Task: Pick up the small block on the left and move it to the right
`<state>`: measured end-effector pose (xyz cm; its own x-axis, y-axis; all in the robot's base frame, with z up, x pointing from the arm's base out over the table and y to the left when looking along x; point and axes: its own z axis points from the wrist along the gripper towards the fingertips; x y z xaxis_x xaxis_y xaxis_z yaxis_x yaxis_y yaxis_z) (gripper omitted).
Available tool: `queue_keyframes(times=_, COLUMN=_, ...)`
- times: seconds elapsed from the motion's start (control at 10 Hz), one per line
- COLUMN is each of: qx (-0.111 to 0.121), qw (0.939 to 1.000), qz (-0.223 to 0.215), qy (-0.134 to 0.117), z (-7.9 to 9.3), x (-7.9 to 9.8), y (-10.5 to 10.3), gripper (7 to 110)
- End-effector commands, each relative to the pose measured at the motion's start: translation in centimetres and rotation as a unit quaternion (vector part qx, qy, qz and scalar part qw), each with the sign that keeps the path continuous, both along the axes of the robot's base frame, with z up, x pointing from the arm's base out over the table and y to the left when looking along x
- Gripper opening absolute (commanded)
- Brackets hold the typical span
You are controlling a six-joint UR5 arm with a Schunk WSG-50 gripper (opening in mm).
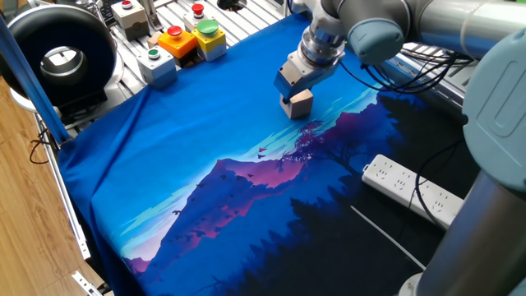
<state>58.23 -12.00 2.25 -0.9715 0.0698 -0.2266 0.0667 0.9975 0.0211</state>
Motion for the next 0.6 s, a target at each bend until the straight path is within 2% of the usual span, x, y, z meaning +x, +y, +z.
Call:
queue_keyframes(times=0.0, qx=-0.005, qw=1.0, qz=-0.006, qy=0.0, z=0.0, x=0.12, y=-0.27, gripper=7)
queue_keyframes(times=0.5, qx=-0.014, qw=0.9999, qz=0.003, qy=0.001, z=0.03, x=0.76, y=-0.12, gripper=7)
